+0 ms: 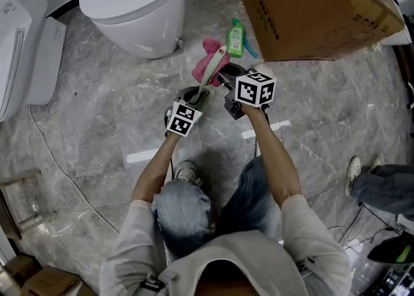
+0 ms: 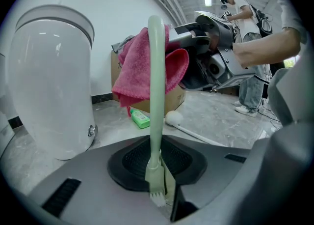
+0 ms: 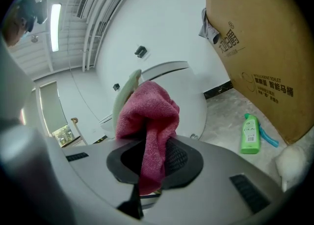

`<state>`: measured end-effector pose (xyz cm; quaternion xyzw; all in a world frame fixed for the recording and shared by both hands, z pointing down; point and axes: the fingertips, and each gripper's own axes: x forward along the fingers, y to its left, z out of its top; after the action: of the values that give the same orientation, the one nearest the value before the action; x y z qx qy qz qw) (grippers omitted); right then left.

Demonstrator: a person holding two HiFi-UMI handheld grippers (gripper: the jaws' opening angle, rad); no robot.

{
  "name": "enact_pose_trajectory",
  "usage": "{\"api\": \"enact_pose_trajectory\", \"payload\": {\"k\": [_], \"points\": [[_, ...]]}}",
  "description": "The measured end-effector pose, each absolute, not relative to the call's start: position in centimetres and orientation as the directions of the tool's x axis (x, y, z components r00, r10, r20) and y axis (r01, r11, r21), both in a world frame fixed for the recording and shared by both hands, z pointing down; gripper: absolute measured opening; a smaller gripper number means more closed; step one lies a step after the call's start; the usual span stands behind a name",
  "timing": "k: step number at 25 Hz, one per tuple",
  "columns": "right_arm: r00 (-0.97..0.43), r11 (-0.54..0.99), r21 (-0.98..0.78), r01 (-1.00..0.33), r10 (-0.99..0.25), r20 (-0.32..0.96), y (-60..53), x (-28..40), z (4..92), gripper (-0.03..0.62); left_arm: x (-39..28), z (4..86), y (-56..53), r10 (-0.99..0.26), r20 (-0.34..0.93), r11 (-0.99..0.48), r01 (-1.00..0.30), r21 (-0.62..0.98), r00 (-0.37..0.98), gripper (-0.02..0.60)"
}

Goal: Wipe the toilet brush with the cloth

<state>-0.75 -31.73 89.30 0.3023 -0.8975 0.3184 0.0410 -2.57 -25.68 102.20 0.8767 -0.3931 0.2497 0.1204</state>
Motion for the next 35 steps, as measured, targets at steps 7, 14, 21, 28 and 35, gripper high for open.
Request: {"api": "enact_pose_trajectory", "payload": {"k": [7,14,21,28,35], "points": [[-0.814,0.600,-0.551,-0.580,-0.459,0.356,-29.4,-1.4,94.0,0.064,-2.4,102.2,-25.8,-0.634,0.525,-0.663,-0.749,0.011,0.569,0.078],[-0.787,0.608,-0.505,-0.613,-0.413,0.458,-27.8,-1.5,97.7,0.064,-2.5,102.4,-25.8,-0.632,0.529,-0.658,-0.753,0.020,0.566,0.078],[-0.706,0.624,-0.373,-0.686,-0.449,0.547,-27.9,-0.1,98.9,0.064,-2.5,102.2,-25.7,-0.634,0.534,-0.648,-0.761,0.029,0.560,0.078],[-0.646,0.566,-0.331,-0.755,-0.555,0.524,-29.7,3.5,97.1,0.064,-2.9,101.1,-25.4,-0.657,0.504,-0.628,-0.777,0.044,0.560,0.099],[-0.590,0.520,-0.289,-0.804,-0.637,0.496,-31.1,6.8,96.1,0.064,-5.4,98.7,-24.6,-0.700,0.468,-0.597,-0.802,0.030,0.539,0.166]]}}
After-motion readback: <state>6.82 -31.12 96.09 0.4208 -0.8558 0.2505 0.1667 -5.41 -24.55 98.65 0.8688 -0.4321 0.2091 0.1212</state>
